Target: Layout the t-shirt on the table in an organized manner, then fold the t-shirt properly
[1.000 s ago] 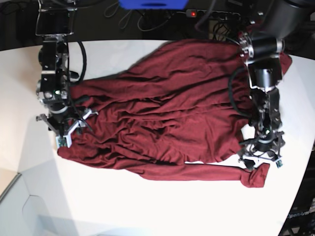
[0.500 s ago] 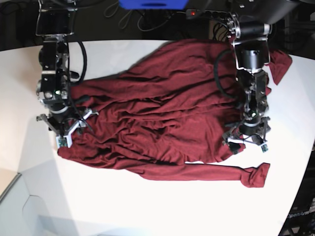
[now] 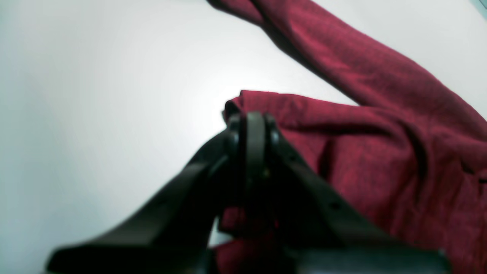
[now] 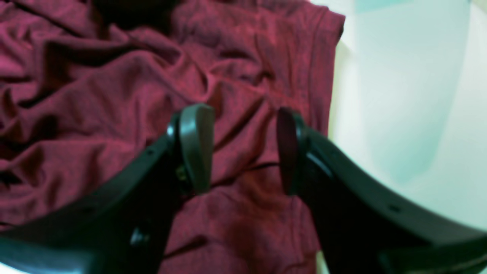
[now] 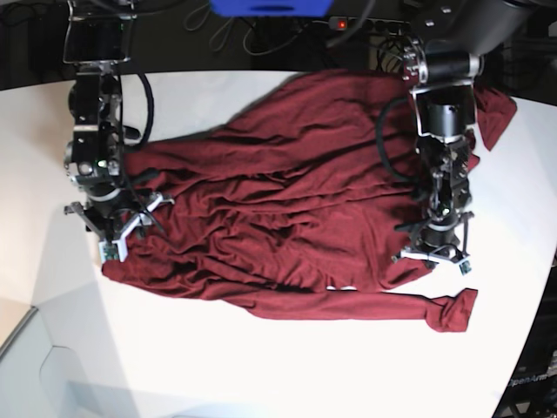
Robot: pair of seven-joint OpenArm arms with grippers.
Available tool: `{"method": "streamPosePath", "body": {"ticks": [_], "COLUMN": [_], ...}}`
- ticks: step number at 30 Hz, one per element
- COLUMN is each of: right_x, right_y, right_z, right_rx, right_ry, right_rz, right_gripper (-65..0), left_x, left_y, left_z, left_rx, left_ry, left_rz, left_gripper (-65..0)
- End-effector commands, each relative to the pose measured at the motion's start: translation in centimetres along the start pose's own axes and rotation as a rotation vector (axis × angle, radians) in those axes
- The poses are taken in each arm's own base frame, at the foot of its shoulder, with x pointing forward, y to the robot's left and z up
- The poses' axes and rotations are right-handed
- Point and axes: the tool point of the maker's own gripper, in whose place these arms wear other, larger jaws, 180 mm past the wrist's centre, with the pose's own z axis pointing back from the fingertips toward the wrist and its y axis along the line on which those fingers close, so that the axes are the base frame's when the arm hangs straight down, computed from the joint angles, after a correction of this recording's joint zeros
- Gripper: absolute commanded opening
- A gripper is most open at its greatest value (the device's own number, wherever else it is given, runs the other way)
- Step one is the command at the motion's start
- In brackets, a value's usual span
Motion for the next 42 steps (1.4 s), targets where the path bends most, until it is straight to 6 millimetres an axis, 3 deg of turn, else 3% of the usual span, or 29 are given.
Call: {"method": "streamPosePath", "body": {"ticks": [1, 4, 8, 12, 17, 21, 27, 34, 42], "right_x": [1.8, 1.8, 1.8, 1.8, 1.9, 1.9, 2.1, 2.1, 2.0], "right_y": [-0.7, -0.7, -0.6, -0.8, -0.8, -0.8, -0.6, -0.6, -0.6], "right_z": [0.2, 0.2, 0.2, 0.2, 0.2, 0.2, 0.2, 0.2, 0.2], "right_rx": [-0.015, -0.014, -0.013, -0.016, -0.017, -0.016, -0.013, -0.013, -0.012], "right_ry": [-0.055, -0.055, -0.055, -0.055, -0.057, -0.057, -0.063, -0.064, -0.063], "right_rz": [0.007, 0.006, 0.005, 0.006, 0.005, 0.004, 0.002, 0.002, 0.003], "right_gripper": [-37.6, -37.6, -37.6, -37.6, -37.6, -37.6, -37.6, -37.6, -37.6], "left_x": [4.8, 10.5, 15.6, 17.4, 18.5, 17.0, 10.0, 2.4, -1.2], "left_y": [-0.9, -2.6, -3.3, -4.3, -5.4, -6.6, -9.6, -11.0, -12.9], "left_z": [-0.2, 0.0, 0.2, 0.2, 2.5, 5.3, 9.8, 12.0, 14.3], "left_rx": [-0.022, -0.056, -0.069, -0.088, -0.124, -0.172, -0.291, -0.37, -0.422], "left_ry": [-0.114, -0.23, -0.318, -0.304, -0.338, -0.338, -0.273, -0.157, -0.151], "left_rz": [-0.007, -0.009, -0.01, -0.001, -0.027, -0.088, -0.243, -0.49, -0.692], "left_gripper": [-64.7, -64.7, -64.7, -64.7, -64.7, -64.7, -64.7, -64.7, -64.7]}}
